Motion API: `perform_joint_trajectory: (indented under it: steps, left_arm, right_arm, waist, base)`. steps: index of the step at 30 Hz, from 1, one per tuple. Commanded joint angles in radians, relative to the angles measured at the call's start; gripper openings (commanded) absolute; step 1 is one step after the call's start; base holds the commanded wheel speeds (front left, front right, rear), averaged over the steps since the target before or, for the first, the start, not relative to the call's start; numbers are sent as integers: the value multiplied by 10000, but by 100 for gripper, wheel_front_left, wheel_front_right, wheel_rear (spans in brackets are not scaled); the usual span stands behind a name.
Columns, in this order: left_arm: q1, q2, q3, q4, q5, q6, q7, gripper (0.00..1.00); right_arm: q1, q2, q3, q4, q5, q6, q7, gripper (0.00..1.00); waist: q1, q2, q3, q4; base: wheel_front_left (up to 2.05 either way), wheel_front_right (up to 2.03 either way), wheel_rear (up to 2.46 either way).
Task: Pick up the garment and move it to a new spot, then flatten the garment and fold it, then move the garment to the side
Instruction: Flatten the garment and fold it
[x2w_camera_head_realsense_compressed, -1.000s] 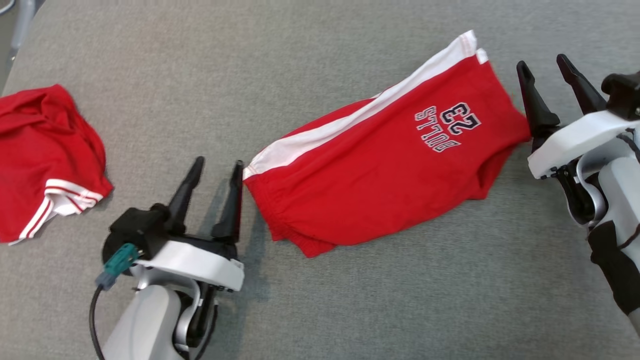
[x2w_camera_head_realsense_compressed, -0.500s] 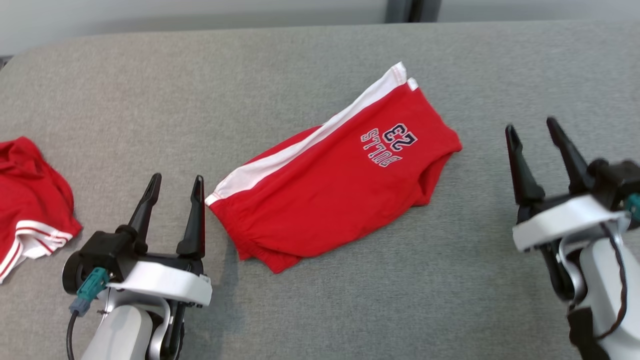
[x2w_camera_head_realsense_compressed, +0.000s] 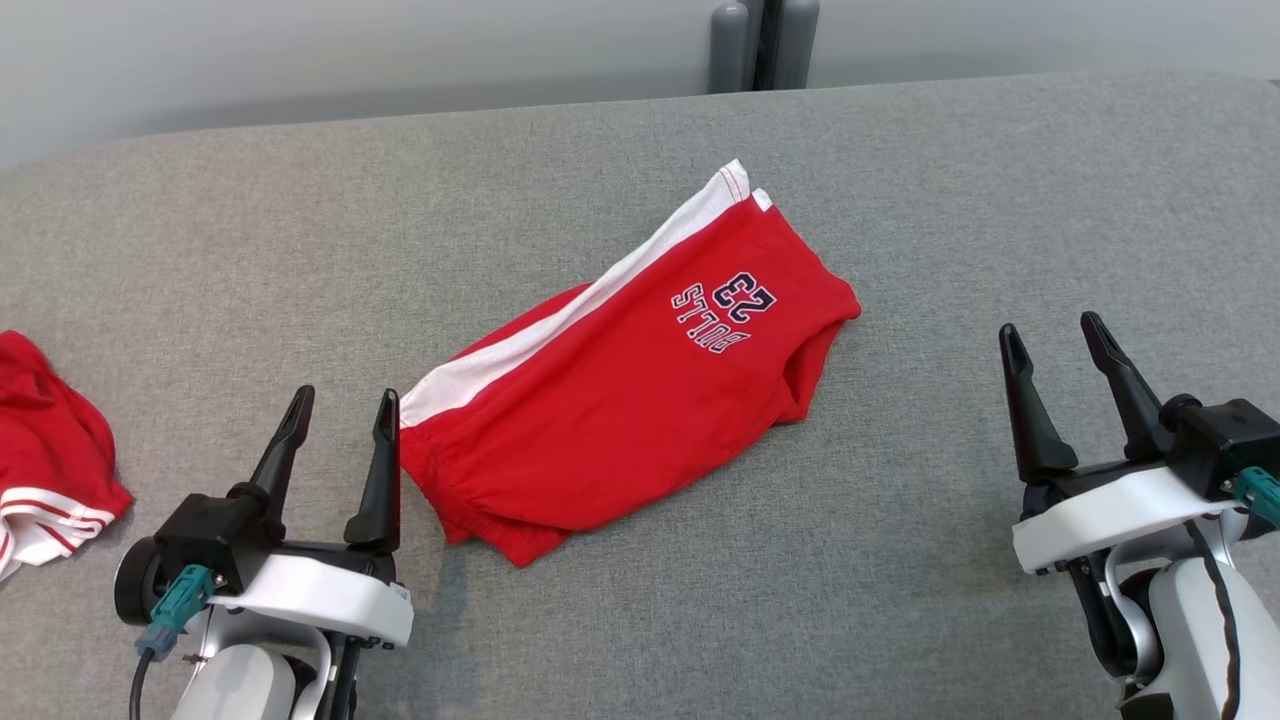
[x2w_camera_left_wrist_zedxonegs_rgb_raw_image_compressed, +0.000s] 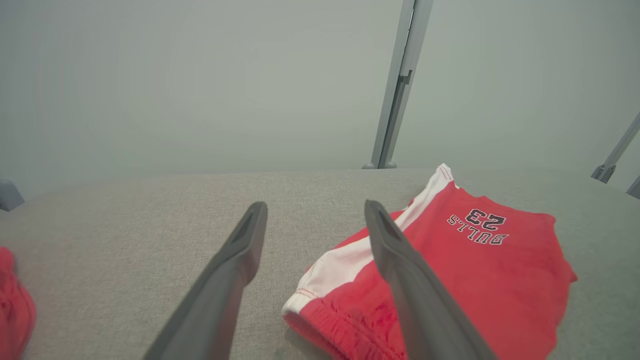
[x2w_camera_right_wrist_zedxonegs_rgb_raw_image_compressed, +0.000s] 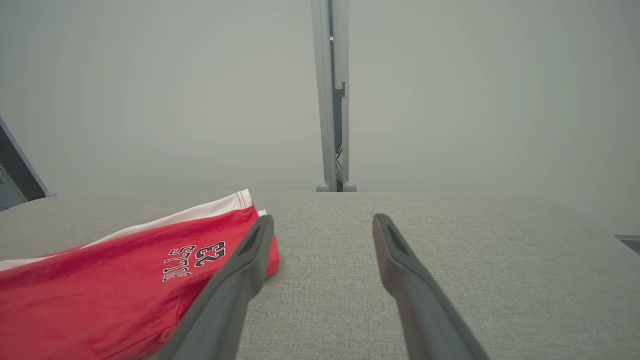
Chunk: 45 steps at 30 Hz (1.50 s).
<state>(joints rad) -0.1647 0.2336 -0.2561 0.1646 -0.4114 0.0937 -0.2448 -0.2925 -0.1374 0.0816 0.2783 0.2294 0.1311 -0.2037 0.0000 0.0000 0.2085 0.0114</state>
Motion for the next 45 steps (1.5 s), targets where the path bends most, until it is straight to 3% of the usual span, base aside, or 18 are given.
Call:
perform_joint_trajectory:
  steps: [1, 8, 14, 23, 32, 33, 34, 35, 36, 45]
  left_arm:
    - [101, 60, 14, -37, 2, 36, 34, 100]
    - [-41, 75, -57, -123, -13, 83, 96, 100]
    - [-403, 18, -162, -237, 18, 36, 116, 100]
    - [-1033, -183, -477, -99, 107, -196, 21, 100]
    - [-1262, -351, -623, 192, 136, -308, -76, 100]
    - [-1282, -367, -626, 212, 141, -302, -89, 100]
    - [-1302, -377, -625, 232, 144, -301, -102, 100]
    - [-1312, -376, -624, 250, 144, -301, -114, 100]
    - [-1318, -371, -619, 266, 142, -299, -115, 100]
    - [-1158, -199, -519, 237, 148, -200, -130, 100]
  right_arm:
    - [129, -12, -34, -66, -46, -5, 40, 100]
    - [5, -31, -115, -247, -66, -7, 246, 100]
    - [-1065, -245, -126, 343, 78, -5, 478, 100]
    - [-3213, -303, 1136, 3122, 590, -7, 678, 100]
    - [-4220, -8, 2041, 5657, 1282, -7, 611, 100]
    - [-4279, 21, 2140, 5840, 1399, -7, 578, 54]
    - [-4301, 58, 2256, 6036, 1537, -7, 571, 38]
    - [-4264, 95, 2366, 6190, 1685, -7, 540, 11]
    - [-4216, 120, 2441, 6297, 1845, -7, 466, 0]
    - [-3269, -87, 2899, 5964, 3435, -10, -319, 0]
  waist:
    - [0, 0, 8, -4]
    - [0, 0, 115, 87]
    - [0, 0, 578, 368]
    - [0, 0, 1278, 984]
    - [0, 0, 1486, 1164]
    - [0, 0, 1489, 1156]
    - [0, 0, 1491, 1143]
    - [0, 0, 1488, 1122]
    - [0, 0, 1482, 1096]
    - [0, 0, 1345, 536]
  base:
    - [0, 0, 0]
    - [0, 0, 0]
    - [0, 0, 0]
    - [0, 0, 0]
    - [0, 0, 0]
    - [0, 0, 0]
    - [0, 0, 0]
    - [0, 0, 0]
    - [0, 0, 0]
    - [0, 0, 0]
